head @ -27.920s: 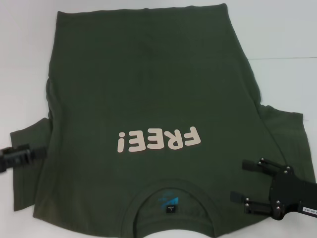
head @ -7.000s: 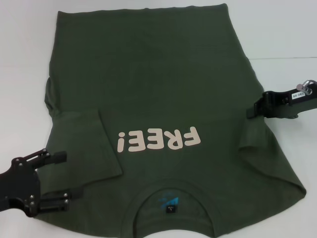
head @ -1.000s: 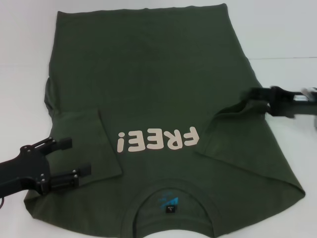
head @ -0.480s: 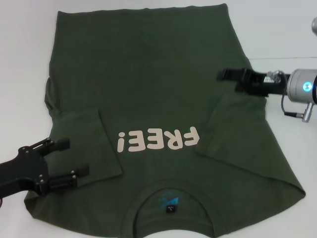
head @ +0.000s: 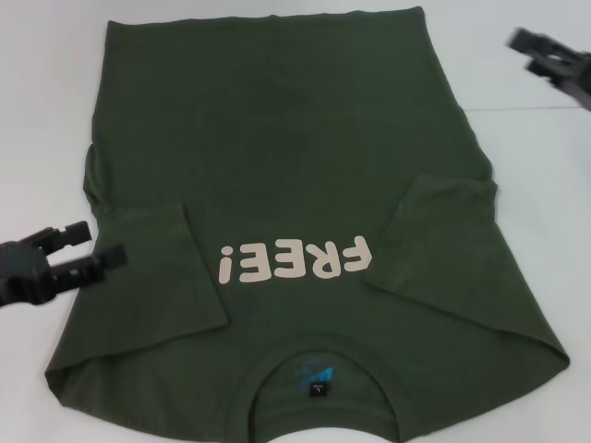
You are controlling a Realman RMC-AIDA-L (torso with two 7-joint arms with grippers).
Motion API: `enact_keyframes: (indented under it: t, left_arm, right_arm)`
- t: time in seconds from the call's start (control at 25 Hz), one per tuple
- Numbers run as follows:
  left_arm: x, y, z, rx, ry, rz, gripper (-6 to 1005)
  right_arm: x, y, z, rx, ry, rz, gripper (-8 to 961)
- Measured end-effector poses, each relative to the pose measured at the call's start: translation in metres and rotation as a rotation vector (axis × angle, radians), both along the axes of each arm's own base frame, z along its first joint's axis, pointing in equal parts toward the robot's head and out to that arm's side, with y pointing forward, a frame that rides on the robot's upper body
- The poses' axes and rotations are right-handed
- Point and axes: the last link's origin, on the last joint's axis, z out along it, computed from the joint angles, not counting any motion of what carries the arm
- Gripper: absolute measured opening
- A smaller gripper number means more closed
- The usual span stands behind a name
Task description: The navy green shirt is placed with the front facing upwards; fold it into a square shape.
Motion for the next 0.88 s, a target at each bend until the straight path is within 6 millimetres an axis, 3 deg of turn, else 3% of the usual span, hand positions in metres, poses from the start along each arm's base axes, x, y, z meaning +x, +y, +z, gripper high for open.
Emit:
enact_keyframes:
  t: [0.24, 0.4, 0.64, 0.88]
  left_arm:
    - [0.000, 0.004, 0.026, -0.198, -0.062, 0.146, 936]
    - [-0.004, 0.008, 0.034, -0.332, -0.025, 0.307, 937]
    - [-0.016, 0.009, 0.036, -0.471, 0.054, 0.536, 937]
    - [-0.027, 0.012, 0.028, -0.534, 0.174, 0.695, 936]
  right_arm:
    - [0.023, -0.054, 0.039, -0.032, -0.004, 0.140, 841]
    - [0.038, -0.078, 0.050, -0.150, -0.018, 0.137, 844]
    - [0.063, -0.096, 0.054, -0.267, -0.071, 0.027, 843]
    - [0.074, -0.100, 0.053, -0.307, -0.116, -0.027, 839]
